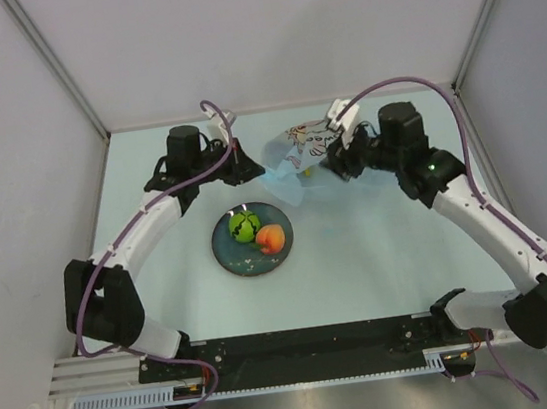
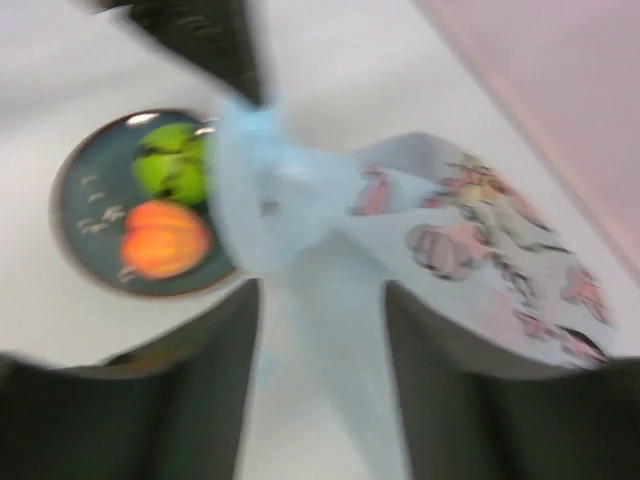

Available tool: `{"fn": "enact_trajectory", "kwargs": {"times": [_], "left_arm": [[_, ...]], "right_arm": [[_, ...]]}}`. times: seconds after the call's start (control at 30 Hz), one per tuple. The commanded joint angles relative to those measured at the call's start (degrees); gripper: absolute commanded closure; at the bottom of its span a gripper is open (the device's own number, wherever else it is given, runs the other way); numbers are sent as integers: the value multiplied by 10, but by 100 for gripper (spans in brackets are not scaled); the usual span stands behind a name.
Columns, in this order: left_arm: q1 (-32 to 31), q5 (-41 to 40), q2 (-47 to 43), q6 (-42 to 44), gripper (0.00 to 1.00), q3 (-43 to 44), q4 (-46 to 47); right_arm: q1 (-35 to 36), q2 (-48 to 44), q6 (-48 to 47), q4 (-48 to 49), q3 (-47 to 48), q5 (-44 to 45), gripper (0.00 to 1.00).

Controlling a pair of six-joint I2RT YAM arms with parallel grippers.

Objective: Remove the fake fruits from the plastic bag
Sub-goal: Take out the fake fruit from the plastic bag.

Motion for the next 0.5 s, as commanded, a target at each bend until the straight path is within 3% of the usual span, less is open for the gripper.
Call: {"fn": "enact_trajectory", "kwargs": {"times": [0.0,0.1,0.2,0.4,0.47], "left_arm": [[1,80,20,93,100,60,-52],[-10,59,12,156,100,59,-95],[-14,58,5,163,100,68,-115],[-15,55,17,193,100,101,-109],[-17,55,10,221,100,96,-108]], "right_arm": [[-87,83,108,56,1,22,65],[-91,147,83,61,1,31,87],[-90,192,86,51,1,45,97],[-84,217,94,63,-18,81,99],[-87,239,108,92,-18,118,94]]}}
